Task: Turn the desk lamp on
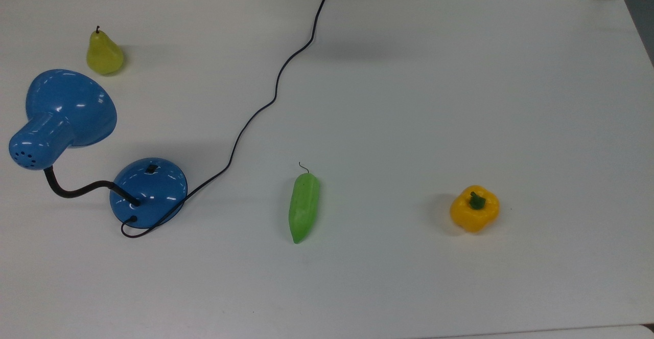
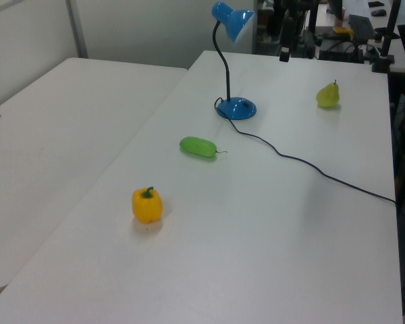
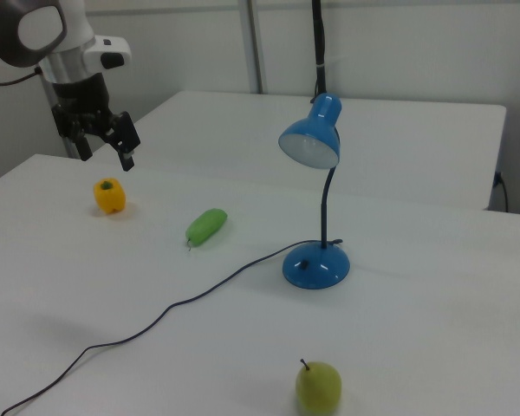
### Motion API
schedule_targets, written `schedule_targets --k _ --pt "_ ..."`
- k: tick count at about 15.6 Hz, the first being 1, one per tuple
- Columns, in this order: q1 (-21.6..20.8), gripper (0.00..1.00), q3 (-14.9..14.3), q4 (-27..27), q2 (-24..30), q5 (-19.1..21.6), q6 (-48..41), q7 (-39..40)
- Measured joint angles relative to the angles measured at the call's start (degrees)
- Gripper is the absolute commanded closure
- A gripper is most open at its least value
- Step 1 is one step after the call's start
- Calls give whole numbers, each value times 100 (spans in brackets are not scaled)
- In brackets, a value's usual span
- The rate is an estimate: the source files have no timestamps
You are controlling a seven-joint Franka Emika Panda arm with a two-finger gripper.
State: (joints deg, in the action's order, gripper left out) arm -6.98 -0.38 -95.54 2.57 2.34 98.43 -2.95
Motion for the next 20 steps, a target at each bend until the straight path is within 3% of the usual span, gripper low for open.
schedule_targets --k 14,20 --pt "31 3 -5 -2 28 0 0 0" --pt "64 83 -5 -2 39 0 0 0"
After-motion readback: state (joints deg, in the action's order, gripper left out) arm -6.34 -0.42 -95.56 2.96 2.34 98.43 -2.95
